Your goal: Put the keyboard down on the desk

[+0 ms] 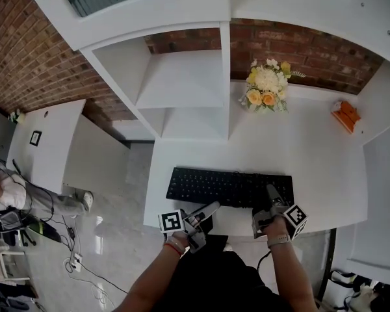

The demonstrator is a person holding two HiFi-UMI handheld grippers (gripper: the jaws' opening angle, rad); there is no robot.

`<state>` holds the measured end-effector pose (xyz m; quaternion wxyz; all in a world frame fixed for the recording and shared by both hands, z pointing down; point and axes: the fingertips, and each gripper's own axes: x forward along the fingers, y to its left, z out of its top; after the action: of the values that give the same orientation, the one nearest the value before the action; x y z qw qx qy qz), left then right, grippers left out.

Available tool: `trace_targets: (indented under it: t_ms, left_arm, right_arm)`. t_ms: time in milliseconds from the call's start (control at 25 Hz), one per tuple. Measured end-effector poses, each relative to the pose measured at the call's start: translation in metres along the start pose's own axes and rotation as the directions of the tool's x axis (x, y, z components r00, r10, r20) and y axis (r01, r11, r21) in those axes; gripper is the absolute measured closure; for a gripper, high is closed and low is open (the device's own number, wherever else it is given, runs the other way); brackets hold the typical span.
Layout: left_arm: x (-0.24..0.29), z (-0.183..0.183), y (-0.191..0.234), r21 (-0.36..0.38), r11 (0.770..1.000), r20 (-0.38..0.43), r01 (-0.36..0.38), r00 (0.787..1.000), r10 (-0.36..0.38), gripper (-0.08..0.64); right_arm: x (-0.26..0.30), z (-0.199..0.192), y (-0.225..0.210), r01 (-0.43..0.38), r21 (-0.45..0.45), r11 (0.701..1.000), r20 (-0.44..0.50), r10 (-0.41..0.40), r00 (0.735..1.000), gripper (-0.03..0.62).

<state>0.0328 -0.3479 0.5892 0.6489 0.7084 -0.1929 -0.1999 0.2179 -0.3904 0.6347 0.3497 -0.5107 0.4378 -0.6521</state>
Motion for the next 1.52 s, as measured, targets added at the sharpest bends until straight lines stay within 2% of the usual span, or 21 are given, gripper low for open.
trace_targets:
  t_ms: [120,240,320,400,480,600,760,880,1160,1280,1360,1520]
  left_arm:
    - [-0.003,-0.013,-0.003,0.096,0.995,-0.054,0.005,0.999,0.001,0.354]
    - [-0.003,-0.016,0.0,0.169,0.984,-0.064,-0.05,0.996,0.061,0.373]
    - [-0.001,-0.016,0.006,0.23,0.965,-0.071,-0.122,0.987,0.142,0.411]
    - [-0.002,-0.014,0.014,0.293,0.935,-0.072,-0.201,0.97,0.232,0.477]
    - [-0.002,-0.013,0.017,0.332,0.913,-0.069,-0.239,0.959,0.276,0.48]
    - [0.001,-0.016,0.014,0.324,0.918,-0.065,-0.228,0.963,0.262,0.479]
    - [0.002,-0.016,0.014,0.283,0.933,-0.043,-0.222,0.969,0.243,0.48]
    - [0.002,-0.016,0.015,0.276,0.934,-0.044,-0.227,0.968,0.248,0.48]
    - [0.004,-0.011,0.011,0.262,0.942,-0.033,-0.21,0.973,0.227,0.482]
    - [0.005,-0.007,0.009,0.253,0.945,-0.021,-0.206,0.976,0.218,0.483]
    - [0.005,-0.003,0.007,0.248,0.948,-0.012,-0.202,0.977,0.211,0.485]
    - [0.006,0.001,0.005,0.241,0.951,-0.009,-0.195,0.979,0.203,0.486]
  right_arm:
    - [0.001,0.0,-0.001,0.004,0.008,1.0,-0.005,-0.004,1.0,0.522]
    - [0.001,0.002,-0.002,0.004,0.012,1.0,-0.007,-0.004,1.0,0.52]
    - [0.002,0.002,-0.002,0.006,0.012,1.0,-0.011,-0.005,1.0,0.518]
    - [0.002,0.002,0.0,0.012,0.007,1.0,-0.013,-0.012,1.0,0.518]
    - [0.002,0.004,0.0,0.011,0.0,1.0,-0.023,-0.011,1.0,0.518]
    - [0.003,0.002,0.003,-0.006,-0.034,0.999,-0.073,0.003,0.997,0.512]
    - [-0.003,-0.003,0.014,-0.034,-0.056,0.998,-0.133,0.026,0.991,0.445]
    - [-0.01,-0.004,0.018,-0.083,-0.084,0.993,-0.182,0.067,0.981,0.399]
    - [-0.031,-0.011,0.021,-0.158,-0.176,0.972,-0.298,0.1,0.949,0.383]
    - [-0.044,-0.02,0.022,-0.203,-0.241,0.949,-0.375,0.102,0.922,0.377]
    - [-0.052,-0.027,0.022,-0.239,-0.306,0.922,-0.433,0.09,0.897,0.376]
    - [-0.065,-0.045,0.024,-0.339,-0.471,0.814,-0.55,0.03,0.835,0.376]
